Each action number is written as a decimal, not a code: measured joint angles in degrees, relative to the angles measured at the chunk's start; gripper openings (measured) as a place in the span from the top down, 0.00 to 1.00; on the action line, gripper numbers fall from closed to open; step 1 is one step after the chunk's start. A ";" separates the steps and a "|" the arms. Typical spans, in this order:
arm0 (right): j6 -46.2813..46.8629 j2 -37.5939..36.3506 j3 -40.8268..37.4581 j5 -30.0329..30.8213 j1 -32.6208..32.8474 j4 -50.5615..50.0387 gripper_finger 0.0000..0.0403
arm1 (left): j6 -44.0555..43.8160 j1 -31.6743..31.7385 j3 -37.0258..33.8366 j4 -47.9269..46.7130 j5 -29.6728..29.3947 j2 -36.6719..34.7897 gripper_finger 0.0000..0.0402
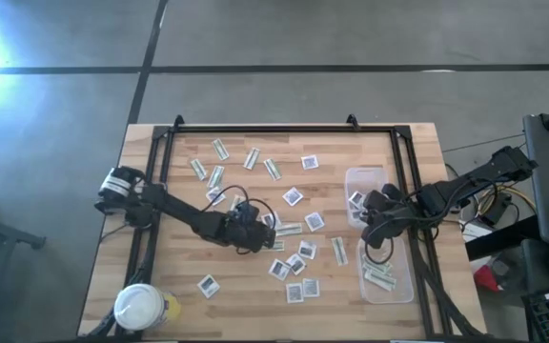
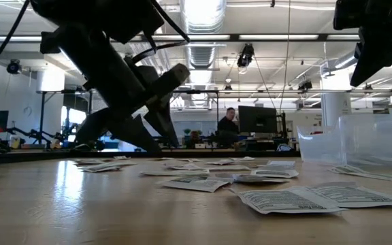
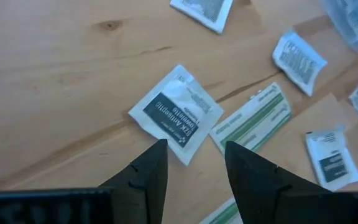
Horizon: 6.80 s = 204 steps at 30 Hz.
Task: Pick & Place First Aid Supplies
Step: Put the towelette pack into the top bin
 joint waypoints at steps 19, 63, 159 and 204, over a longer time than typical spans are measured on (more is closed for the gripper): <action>-0.66 0.00 0.00 0.10 0.00 1.54 0.80 | -0.41 1.47 0.13 1.32 -3.06 5.51 0.63; -0.63 -0.07 0.00 -0.62 0.00 2.19 0.85 | 15.42 2.89 3.70 -3.50 1.89 4.58 1.00; -27.06 25.18 9.18 11.63 -7.26 54.56 0.53 | 70.94 -6.08 3.82 41.22 -33.78 -1.44 1.00; -30.05 25.16 8.55 5.78 -9.66 44.32 0.98 | 71.30 -4.39 3.82 39.61 -25.71 -1.44 0.86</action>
